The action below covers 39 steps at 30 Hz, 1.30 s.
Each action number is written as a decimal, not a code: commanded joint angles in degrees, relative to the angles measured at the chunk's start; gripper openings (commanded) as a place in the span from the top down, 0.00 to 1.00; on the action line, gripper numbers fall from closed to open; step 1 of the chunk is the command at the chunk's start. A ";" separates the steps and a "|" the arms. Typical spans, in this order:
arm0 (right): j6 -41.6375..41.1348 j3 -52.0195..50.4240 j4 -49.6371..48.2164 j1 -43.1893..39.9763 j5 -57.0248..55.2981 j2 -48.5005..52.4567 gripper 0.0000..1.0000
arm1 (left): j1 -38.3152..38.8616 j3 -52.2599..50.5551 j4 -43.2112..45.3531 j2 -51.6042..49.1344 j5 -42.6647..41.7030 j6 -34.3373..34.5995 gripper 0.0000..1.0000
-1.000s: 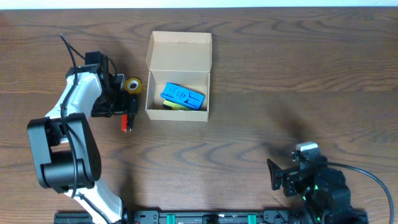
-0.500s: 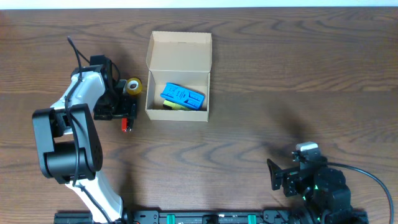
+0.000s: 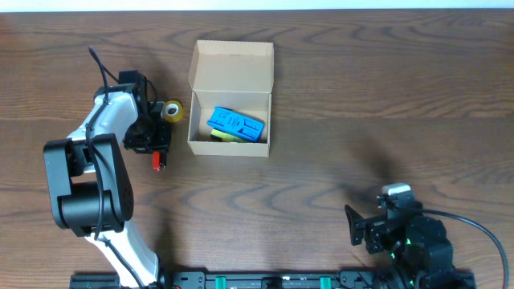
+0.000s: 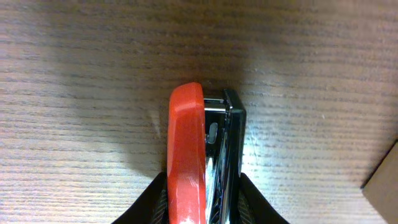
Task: Pack container
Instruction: 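Lift the red stapler and place it into the cardboard box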
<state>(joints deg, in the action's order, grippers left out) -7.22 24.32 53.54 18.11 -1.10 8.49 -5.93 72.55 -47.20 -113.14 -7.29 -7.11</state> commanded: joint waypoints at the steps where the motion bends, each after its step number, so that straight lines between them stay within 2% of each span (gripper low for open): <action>1: -0.66 -0.07 0.07 -0.52 -0.39 -0.31 0.01 | -0.11 0.81 1.49 0.33 0.24 3.56 0.80; 7: -0.66 -0.07 0.07 -0.52 -0.39 -0.31 0.01 | -0.15 0.81 3.48 7.63 0.24 5.01 0.80; 13: -0.66 -0.07 0.07 -0.52 -0.39 -0.31 0.01 | 0.35 0.98 5.73 18.99 -0.24 5.05 0.80; 18: -0.66 -0.07 0.07 -0.52 -0.39 -0.31 0.01 | 4.63 4.48 5.55 24.44 -0.17 4.96 0.80; 23: -0.66 -0.07 0.07 -0.52 -0.39 -0.31 0.01 | 12.83 10.75 5.42 22.49 0.44 3.80 0.80; 29: -0.66 -0.07 0.07 -0.52 -0.39 -0.31 0.01 | 20.92 15.19 5.03 15.28 0.39 3.67 0.80; 39: -0.66 -0.07 0.07 -0.52 -0.39 -0.31 0.01 | 26.34 15.30 2.32 6.84 0.22 3.69 0.80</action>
<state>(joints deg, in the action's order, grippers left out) -7.20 24.32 53.54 18.11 -1.10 8.49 19.66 86.85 -44.18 -105.51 -7.29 -3.01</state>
